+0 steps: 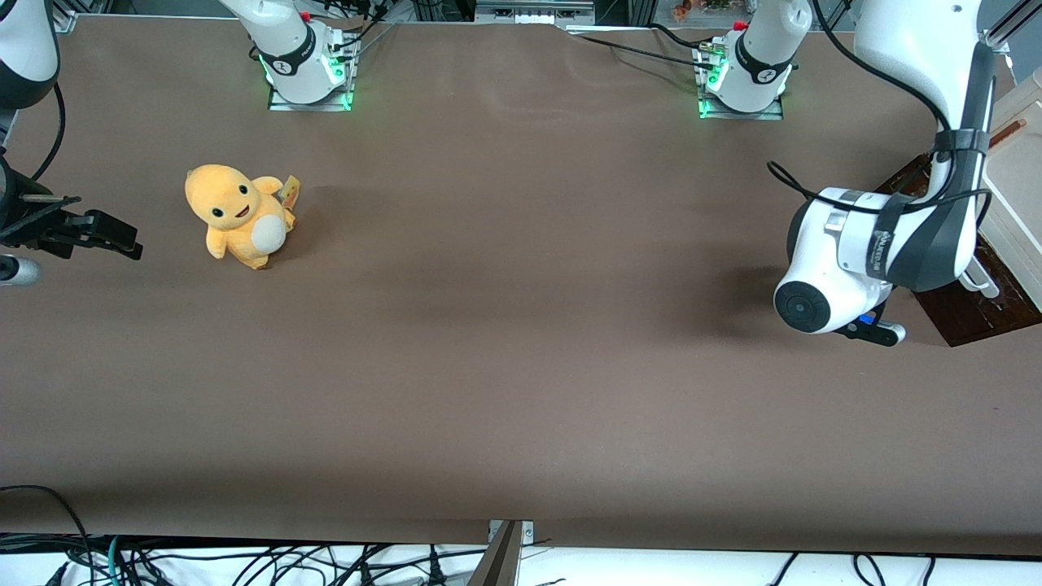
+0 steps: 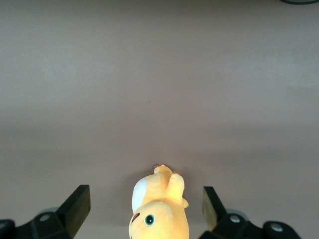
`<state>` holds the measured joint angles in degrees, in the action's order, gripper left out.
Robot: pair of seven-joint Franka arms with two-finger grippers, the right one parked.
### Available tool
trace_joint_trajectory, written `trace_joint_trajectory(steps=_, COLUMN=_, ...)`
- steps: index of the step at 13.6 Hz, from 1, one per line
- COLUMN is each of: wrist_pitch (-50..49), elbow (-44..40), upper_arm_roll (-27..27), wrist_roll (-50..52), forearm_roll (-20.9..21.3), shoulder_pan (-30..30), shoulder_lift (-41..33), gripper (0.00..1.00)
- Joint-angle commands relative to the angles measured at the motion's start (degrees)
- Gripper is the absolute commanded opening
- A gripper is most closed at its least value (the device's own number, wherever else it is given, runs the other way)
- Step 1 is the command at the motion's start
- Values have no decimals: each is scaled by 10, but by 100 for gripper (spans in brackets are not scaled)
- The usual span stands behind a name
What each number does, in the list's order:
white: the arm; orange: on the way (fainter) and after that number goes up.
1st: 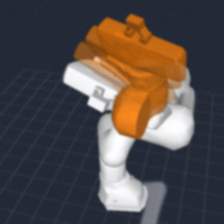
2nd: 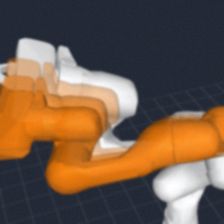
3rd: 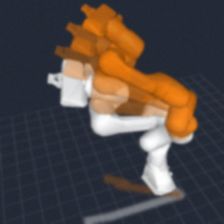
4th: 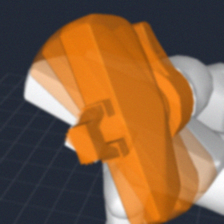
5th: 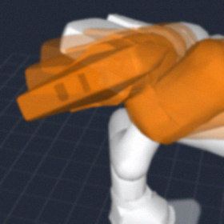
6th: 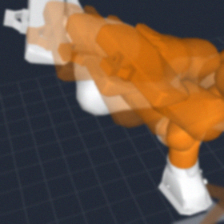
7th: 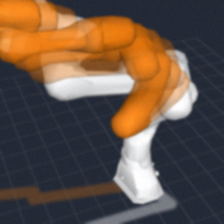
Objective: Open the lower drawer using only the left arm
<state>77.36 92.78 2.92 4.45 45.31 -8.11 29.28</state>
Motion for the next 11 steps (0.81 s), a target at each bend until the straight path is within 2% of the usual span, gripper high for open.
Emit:
trace_joint_trajectory(steps=1, wrist_pitch=-18, elbow=-18, upper_arm_roll=-4, wrist_roll=-12, forearm_roll=35, shoulder_pan=-9, shoulder_lift=23, gripper=100)
trace_joint_trajectory(steps=5, wrist_pitch=-18, elbow=-18, upper_arm_roll=-5, wrist_roll=-10, forearm_roll=53, shoulder_pan=-8, shoulder_lift=48, gripper=100)
trace_joint_trajectory(steps=7, wrist_pitch=-18, elbow=-18, upper_arm_roll=-6, wrist_roll=-8, forearm_roll=79, shoulder_pan=-8, shoulder_lift=67, gripper=100)
trace_joint_trajectory(steps=11, wrist_pitch=-18, elbow=-18, upper_arm_roll=-11, wrist_roll=55, forearm_roll=113, shoulder_pan=-2, shoulder_lift=103, gripper=100)
